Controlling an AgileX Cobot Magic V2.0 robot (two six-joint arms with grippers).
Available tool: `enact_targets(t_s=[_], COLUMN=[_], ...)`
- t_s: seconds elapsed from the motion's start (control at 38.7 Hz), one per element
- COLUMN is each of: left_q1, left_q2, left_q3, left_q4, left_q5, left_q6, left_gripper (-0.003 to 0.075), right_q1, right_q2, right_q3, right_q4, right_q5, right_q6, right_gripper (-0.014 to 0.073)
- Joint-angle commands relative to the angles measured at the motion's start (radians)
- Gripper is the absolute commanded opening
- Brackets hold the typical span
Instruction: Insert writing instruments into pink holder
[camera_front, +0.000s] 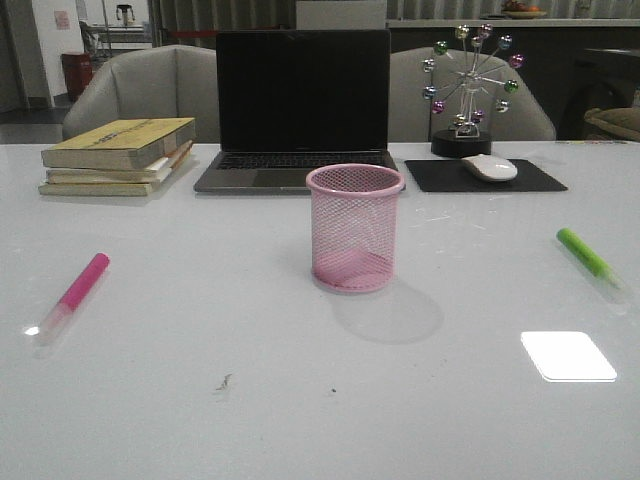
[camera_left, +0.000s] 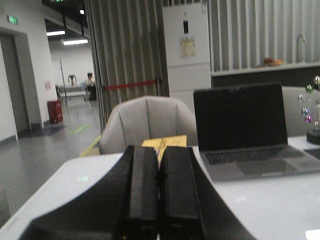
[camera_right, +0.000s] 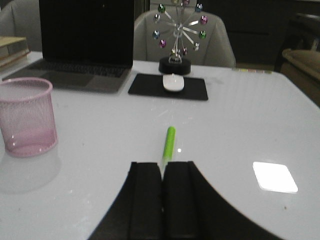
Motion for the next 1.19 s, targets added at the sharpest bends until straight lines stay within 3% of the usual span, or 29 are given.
enact_targets(t_s=[0.0, 0.13, 0.21, 0.36, 0.49, 0.7, 0.98, 1.16], left_q1=[0.002, 0.002, 0.002, 0.002, 0.002, 0.002, 0.002, 0.002], left_q2=[-0.02, -0.02, -0.018, -0.018, -0.014, 0.087, 0.384, 0.615], left_q3=[-0.01, -0.081, -0.137, -0.265, -0.377, -0.501, -0.652, -0.733], left_q4=[-0.011, -0.011, -0.007, 0.003, 0.02, 0.02, 0.02, 0.008], left_q5=[-0.177, -0.171, -0.169, 0.01, 0.21, 0.314, 0.324, 0.455], left_q6=[-0.032, -0.066, -0.066, -0.066, -0.066, -0.066, -0.064, -0.064], left_gripper=[0.0099, 0.0099, 0.0099, 0.0099, 0.0099, 0.0099, 0.0099, 0.0104], right_q1=[-0.005, -0.005, -0.005, -0.005, -0.005, -0.005, -0.005, -0.005], right_q2=[-0.016, -0.016, -0.016, -0.016, -0.005, 0.107, 0.353, 0.527], right_q3=[0.001, -0.001, -0.029, -0.179, -0.327, -0.484, -0.611, -0.635], right_q4=[0.016, 0.017, 0.017, 0.012, -0.039, -0.092, -0.092, -0.092], right_q5=[-0.224, -0.474, -0.5, -0.39, -0.179, 0.07, 0.087, 0.087], right_q6=[-0.002, 0.013, 0.073, 0.083, 0.083, 0.083, 0.083, 0.083], right_gripper=[0.002, 0.002, 0.002, 0.002, 0.0022, 0.0022, 0.0022, 0.0022])
